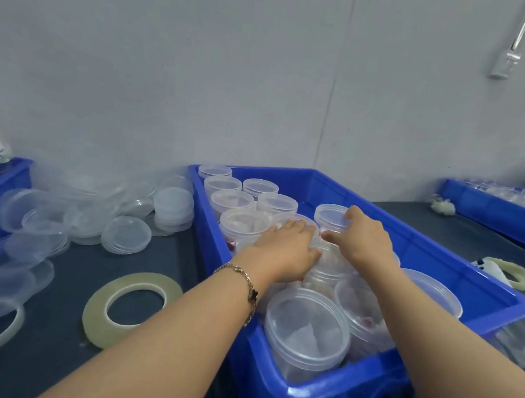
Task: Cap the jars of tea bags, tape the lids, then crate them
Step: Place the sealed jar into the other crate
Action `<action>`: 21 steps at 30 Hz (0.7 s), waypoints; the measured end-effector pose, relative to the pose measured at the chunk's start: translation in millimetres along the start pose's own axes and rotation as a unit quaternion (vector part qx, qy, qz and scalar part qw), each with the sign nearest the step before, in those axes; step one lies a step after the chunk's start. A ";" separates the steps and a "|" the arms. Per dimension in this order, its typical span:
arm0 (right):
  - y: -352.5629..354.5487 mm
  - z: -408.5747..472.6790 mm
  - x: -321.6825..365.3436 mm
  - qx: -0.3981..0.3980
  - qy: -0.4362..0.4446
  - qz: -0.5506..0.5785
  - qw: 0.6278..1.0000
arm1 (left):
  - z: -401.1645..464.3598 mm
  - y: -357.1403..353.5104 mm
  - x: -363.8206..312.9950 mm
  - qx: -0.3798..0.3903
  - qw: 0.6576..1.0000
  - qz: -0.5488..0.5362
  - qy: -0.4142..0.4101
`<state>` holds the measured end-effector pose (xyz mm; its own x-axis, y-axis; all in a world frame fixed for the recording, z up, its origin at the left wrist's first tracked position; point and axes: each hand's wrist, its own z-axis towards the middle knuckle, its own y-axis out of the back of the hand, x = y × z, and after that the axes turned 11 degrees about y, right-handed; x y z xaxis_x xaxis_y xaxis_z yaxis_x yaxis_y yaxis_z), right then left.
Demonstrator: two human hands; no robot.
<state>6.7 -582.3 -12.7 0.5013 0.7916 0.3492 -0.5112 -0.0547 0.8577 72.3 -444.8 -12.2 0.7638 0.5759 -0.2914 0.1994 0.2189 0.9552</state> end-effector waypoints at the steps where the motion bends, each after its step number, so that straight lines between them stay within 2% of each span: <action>1: -1.6 1.1 -1.2 0.007 0.000 -0.008 1.000 | 1.4 -1.2 0.7 -0.003 1.000 0.002 -0.001; 9: 7.4 8.8 3.6 0.124 -0.059 -0.104 0.985 | -2.8 9.5 16.5 -0.015 0.998 0.058 -0.018; 11: 7.8 6.1 21.3 0.114 -0.006 -0.100 0.988 | -8.7 18.9 30.4 -0.025 0.997 0.071 -0.012; 14: -3.8 -4.0 69.1 0.116 0.117 -0.071 0.984 | -26.4 35.0 57.9 -0.066 0.994 0.082 -0.002; 17: -17.7 -14.1 126.6 0.133 0.242 -0.076 0.958 | -55.7 53.6 95.8 -0.118 0.989 0.094 0.013; 21: -36.9 -29.2 206.5 0.145 0.349 -0.032 0.925 | -108.9 86.7 165.0 -0.120 0.973 0.168 0.099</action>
<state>108.8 -399.0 16.8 -0.1017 0.9934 0.0523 -0.2374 -0.0753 0.9685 148.8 -245.1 16.8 0.6229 0.7822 0.0089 -0.2094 0.1557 0.9653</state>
